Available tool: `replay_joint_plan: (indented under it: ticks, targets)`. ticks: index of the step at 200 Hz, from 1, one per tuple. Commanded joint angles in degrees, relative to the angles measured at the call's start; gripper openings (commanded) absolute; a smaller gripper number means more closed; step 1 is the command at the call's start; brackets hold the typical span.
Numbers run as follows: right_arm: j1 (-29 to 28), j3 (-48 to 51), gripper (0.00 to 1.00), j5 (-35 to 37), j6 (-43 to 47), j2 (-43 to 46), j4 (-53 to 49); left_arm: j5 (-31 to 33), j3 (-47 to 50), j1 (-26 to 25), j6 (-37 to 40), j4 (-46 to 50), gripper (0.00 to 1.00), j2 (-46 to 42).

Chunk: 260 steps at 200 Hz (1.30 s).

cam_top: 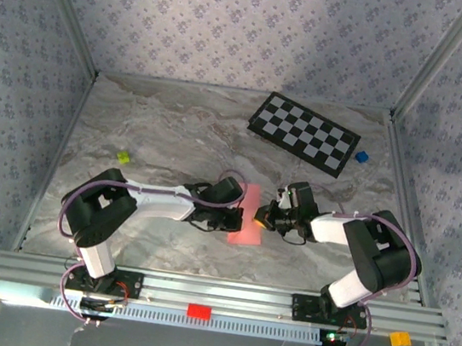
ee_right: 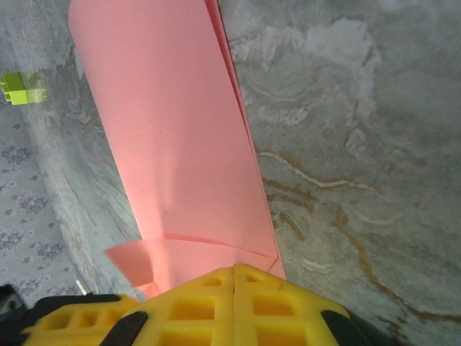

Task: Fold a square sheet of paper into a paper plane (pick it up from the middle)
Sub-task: Fold the triangle a second time at the center of the table.

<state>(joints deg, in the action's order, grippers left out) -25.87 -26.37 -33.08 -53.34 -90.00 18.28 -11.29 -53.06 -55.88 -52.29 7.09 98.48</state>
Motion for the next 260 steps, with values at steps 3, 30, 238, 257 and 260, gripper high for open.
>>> replay_joint_plan:
  ticks: [3,30,238,257,260]
  targets:
    - [-0.4,1.4,0.01,4.8,-1.3,-3.3,-5.4,-1.1,-3.7,0.1,1.3,1.0,0.02,-0.3]
    - [-0.3,1.5,0.01,4.9,-1.9,-3.0,-4.9,-2.8,-3.3,0.0,0.0,-1.3,0.02,1.7]
    - [-0.7,1.7,0.01,7.4,-1.3,-1.8,-6.4,-4.1,9.1,-2.2,-0.3,-3.0,0.08,-4.2]
    - [-1.0,1.0,0.01,7.0,-0.9,-1.6,-6.9,-3.2,7.6,-2.1,0.4,-2.7,0.09,-6.2]
    - [-1.0,0.9,0.01,6.9,-0.9,-1.5,-7.0,-3.1,7.3,-2.1,0.6,-2.6,0.09,-6.4]
